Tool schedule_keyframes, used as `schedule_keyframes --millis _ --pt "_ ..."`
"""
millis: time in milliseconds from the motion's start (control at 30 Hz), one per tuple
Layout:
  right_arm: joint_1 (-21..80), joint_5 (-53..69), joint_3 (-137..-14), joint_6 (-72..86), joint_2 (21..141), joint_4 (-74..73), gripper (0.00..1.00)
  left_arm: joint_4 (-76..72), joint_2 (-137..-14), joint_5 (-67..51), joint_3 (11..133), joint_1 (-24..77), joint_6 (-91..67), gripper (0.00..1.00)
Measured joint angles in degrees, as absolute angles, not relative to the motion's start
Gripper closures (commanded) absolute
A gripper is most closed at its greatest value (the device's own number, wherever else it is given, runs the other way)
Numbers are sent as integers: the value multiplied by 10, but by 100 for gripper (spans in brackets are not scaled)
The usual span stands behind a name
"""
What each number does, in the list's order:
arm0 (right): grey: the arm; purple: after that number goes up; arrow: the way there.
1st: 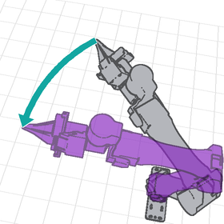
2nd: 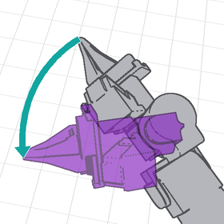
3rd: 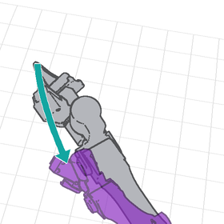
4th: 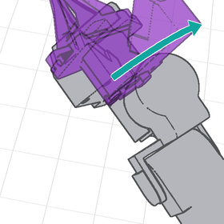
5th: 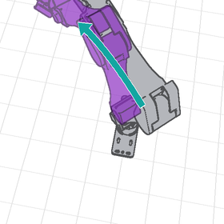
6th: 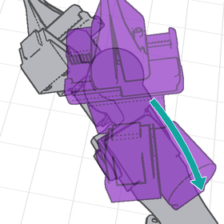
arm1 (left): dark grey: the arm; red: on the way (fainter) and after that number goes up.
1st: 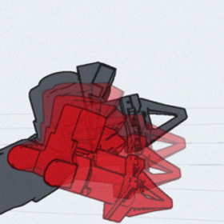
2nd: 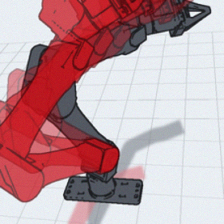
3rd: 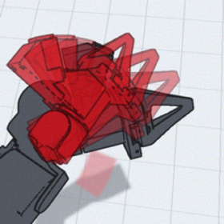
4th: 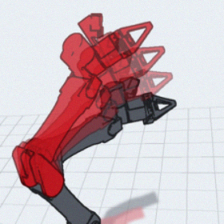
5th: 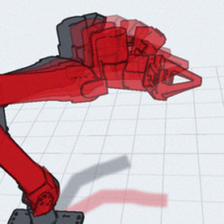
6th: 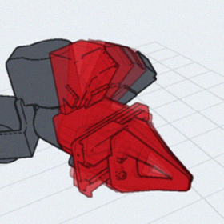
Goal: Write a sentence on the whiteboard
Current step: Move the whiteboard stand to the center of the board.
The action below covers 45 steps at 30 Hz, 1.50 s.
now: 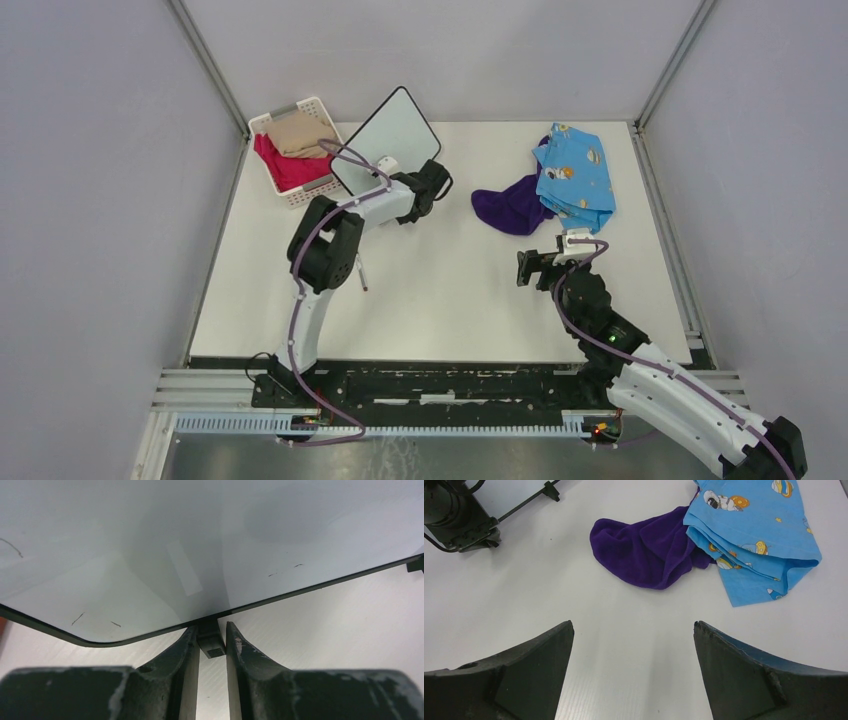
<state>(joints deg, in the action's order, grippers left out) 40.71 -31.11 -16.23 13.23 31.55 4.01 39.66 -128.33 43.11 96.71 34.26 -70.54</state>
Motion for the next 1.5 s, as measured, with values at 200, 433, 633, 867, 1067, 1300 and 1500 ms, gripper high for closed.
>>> schedule_keyframes --millis 200,433,633,867,1067,1300,1500 --pt "407 -315 -162 132 316 40 4 343 -1231 422 878 347 -656 98" --pt "407 -315 -162 132 315 38 4 274 -1160 377 771 351 -554 98" --pt "407 -315 -162 133 307 33 4 226 -1091 341 675 371 -471 98" --pt "407 -315 -160 137 288 19 4 195 -1046 327 612 392 -425 98" --pt "407 -315 -159 139 275 12 4 196 -1015 330 576 423 -401 98" --pt "407 -315 -159 140 254 -4 4 200 -997 335 557 481 -395 98" --pt "407 -315 -159 142 234 -31 5 199 -990 346 541 528 -397 98"
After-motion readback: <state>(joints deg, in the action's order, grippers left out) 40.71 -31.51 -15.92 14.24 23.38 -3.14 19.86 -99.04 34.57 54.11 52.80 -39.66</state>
